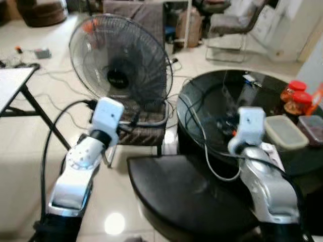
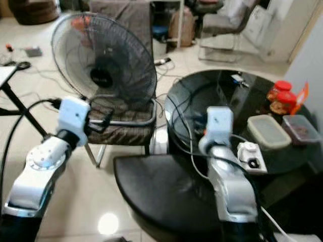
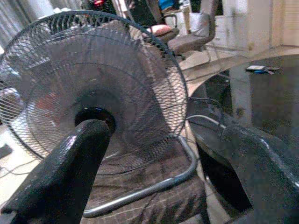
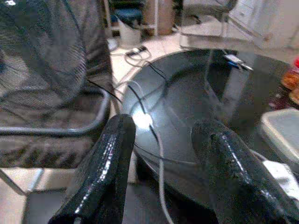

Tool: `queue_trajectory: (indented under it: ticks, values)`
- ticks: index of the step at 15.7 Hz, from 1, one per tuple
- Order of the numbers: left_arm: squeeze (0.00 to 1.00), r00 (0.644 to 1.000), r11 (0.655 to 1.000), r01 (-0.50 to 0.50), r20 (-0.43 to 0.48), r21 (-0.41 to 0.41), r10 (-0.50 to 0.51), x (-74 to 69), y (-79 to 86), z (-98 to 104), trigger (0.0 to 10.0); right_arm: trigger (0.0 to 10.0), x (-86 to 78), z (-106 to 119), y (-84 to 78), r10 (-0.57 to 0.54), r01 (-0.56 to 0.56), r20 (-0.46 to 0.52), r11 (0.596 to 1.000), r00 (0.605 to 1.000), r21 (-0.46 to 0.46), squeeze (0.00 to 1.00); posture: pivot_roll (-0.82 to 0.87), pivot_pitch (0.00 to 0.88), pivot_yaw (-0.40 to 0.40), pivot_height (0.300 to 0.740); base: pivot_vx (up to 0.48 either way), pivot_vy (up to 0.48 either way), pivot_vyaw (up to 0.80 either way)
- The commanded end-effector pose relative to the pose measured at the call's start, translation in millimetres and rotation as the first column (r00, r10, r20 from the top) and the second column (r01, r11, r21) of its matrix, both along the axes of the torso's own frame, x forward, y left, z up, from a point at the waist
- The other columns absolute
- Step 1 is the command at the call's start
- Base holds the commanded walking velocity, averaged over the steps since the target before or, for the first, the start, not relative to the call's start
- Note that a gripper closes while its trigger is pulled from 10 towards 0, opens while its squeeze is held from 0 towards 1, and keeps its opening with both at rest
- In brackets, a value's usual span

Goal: Setting the table

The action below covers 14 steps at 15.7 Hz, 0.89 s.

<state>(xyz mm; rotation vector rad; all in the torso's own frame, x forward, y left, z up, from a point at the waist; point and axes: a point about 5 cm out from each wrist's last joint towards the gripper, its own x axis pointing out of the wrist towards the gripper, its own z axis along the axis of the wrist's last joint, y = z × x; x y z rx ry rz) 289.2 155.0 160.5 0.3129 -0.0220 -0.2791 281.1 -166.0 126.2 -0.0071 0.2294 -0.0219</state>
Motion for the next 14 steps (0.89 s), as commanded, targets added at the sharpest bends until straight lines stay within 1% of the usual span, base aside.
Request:
queue_trajectory:
  ticks: [1, 2, 3, 7, 14]
  values:
    - [0.00, 1.000, 1.000, -0.010, -0.022, -0.004, 0.010, -0.1, 2.2, -1.7, 10.0, 10.0, 1.9, 1.8, 3.1, 0.004, -0.004, 0.007, 1.000, 1.000, -0.013, 0.00, 0.02, 0.004, 0.009, 0.740, 0.000, 0.000, 0.00]
    - [0.00, 1.000, 1.000, -0.009, -0.021, -0.006, 0.008, -0.7, 1.8, -1.1, 10.0, 10.0, 1.5, 3.6, 3.5, 0.016, -0.016, 0.026, 1.000, 1.000, 0.004, 0.00, 0.02, 0.007, 0.010, 0.740, 0.000, 0.000, 0.00]
    - [0.00, 1.000, 1.000, -0.003, -0.016, -0.007, 0.003, -1.3, 0.4, -0.7, 10.0, 10.0, 1.0, 3.7, 2.3, 0.011, -0.011, 0.017, 1.000, 1.000, 0.010, 0.00, 0.02, 0.009, 0.010, 0.740, 0.000, 0.000, 0.00]
    - [0.00, 1.000, 1.000, 0.001, -0.018, -0.003, -0.001, -0.1, -0.5, -0.8, 10.0, 10.0, 3.3, 5.6, 5.4, 0.025, -0.025, 0.036, 1.000, 0.999, 0.001, 0.00, 0.02, 0.006, 0.012, 0.740, 0.000, 0.000, 0.00]
    - [0.00, 1.000, 1.000, 0.010, -0.016, 0.008, -0.010, -0.3, -2.4, -1.3, 10.0, 10.0, 3.2, 6.4, 6.5, 0.042, -0.041, 0.038, 0.999, 0.998, -0.004, 0.00, 0.02, 0.010, 0.012, 0.740, 0.000, 0.000, 0.00]
